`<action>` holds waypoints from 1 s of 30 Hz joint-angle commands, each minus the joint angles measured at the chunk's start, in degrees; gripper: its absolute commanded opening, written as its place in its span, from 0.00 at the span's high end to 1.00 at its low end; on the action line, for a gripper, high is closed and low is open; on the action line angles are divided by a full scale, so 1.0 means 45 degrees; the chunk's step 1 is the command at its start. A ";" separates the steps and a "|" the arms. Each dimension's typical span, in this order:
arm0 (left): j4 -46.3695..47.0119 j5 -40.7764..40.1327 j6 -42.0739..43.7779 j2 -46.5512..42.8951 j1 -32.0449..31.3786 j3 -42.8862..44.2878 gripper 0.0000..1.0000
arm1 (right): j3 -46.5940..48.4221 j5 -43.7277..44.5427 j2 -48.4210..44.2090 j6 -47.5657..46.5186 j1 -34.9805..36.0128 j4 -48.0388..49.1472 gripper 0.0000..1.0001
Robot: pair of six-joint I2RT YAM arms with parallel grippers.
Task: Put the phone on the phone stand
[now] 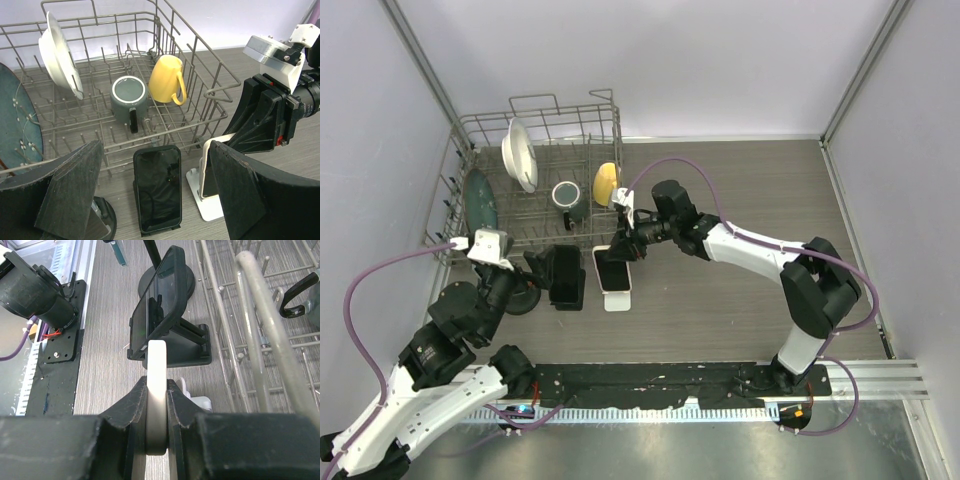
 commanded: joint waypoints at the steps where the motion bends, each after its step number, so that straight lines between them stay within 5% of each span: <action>1: 0.0689 -0.0128 0.0242 0.0159 0.0025 -0.0003 0.09 | 0.0403 -0.0312 0.0039 0.0062 -0.0015 0.1099 0.99; 12: 0.0689 -0.0070 0.0242 0.0178 0.0025 -0.0003 0.09 | 0.0286 0.0058 0.0157 0.0160 -0.0055 0.1080 0.98; 15: 0.0689 -0.0050 0.0222 0.0159 0.0006 -0.0003 0.08 | 0.0189 0.0351 0.0098 0.0179 -0.0054 0.1099 0.89; 19: 0.0670 -0.0031 0.0222 0.0139 0.0025 -0.0003 0.09 | 0.0091 0.0819 0.0001 0.0238 -0.0055 0.0982 0.63; 30: 0.0592 0.0008 0.0164 0.0120 0.0025 0.0017 0.08 | -0.0124 0.1524 -0.0175 0.0199 -0.0055 0.1040 0.49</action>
